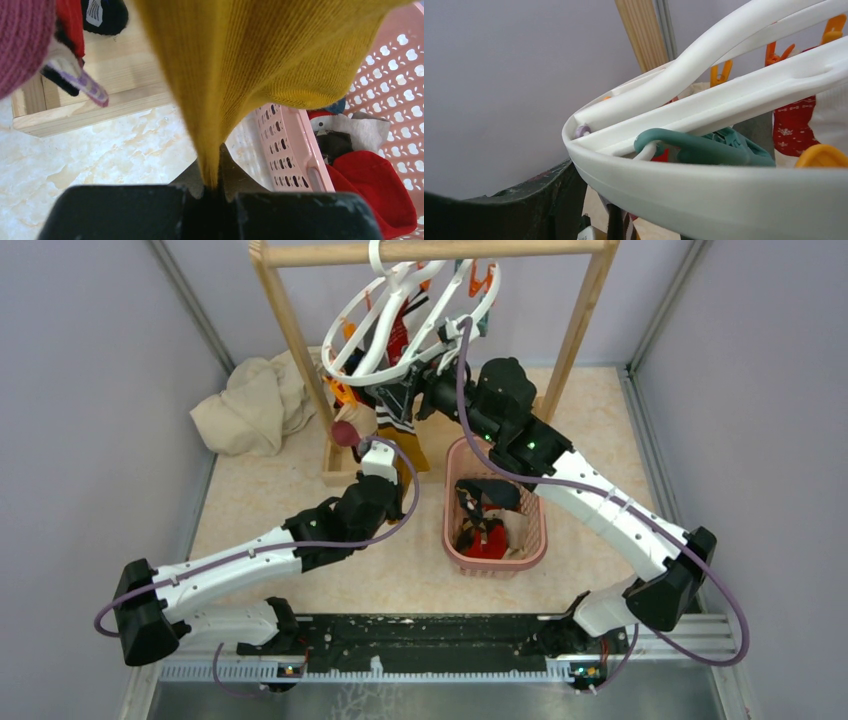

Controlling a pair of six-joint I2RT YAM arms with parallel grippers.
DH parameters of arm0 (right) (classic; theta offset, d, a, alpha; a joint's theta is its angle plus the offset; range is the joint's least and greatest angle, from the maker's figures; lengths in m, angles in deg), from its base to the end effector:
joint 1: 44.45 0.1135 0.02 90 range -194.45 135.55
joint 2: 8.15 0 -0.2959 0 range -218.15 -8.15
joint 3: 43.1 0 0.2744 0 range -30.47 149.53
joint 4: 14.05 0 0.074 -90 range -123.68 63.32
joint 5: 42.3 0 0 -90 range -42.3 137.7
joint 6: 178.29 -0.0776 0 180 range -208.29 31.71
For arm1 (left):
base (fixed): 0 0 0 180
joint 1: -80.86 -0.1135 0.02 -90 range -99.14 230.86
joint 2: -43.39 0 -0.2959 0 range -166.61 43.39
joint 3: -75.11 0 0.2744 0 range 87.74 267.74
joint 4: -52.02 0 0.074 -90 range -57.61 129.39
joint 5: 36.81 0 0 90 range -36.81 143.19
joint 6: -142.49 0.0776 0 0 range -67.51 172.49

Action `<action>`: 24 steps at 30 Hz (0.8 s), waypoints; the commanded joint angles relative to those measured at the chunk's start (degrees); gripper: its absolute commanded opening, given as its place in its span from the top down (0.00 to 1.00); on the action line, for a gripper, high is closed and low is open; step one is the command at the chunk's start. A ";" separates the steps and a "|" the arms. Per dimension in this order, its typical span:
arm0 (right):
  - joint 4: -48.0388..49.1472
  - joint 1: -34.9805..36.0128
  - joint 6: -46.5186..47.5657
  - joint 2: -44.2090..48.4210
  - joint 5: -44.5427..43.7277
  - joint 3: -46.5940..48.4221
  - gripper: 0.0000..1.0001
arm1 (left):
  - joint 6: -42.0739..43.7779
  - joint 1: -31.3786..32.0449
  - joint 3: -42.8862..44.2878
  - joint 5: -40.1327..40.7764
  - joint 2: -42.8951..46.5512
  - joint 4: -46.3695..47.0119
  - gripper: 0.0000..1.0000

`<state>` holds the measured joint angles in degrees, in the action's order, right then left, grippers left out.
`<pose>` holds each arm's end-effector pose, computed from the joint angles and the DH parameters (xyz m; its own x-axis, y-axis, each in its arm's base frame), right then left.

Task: Remove the socks clipped to the hanger
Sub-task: Remove the sock from the hanger.

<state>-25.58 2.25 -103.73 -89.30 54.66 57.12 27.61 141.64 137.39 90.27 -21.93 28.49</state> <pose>0.2562 0.2856 0.5153 -0.1275 0.2500 -0.9598 -0.7997 0.5465 0.2486 0.1834 -0.2320 0.3070 -0.3803 -0.0077 -0.9248 0.3010 0.9445 -0.1316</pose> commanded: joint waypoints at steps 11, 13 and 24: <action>6.13 -0.20 0.85 3.07 -0.11 0.59 0.63 | -0.87 0.40 0.03 -0.88 -0.51 0.30 1.00; 5.93 -0.16 0.91 2.86 -0.02 0.81 0.68 | -0.87 0.46 0.11 -0.96 -0.49 0.26 1.00; 7.05 -0.19 1.33 2.77 0.69 0.48 1.00 | -0.79 0.44 0.11 -1.08 -0.81 0.26 1.00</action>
<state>-24.59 2.36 -104.36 -88.05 56.63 56.09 27.17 141.64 137.39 90.03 -21.93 29.13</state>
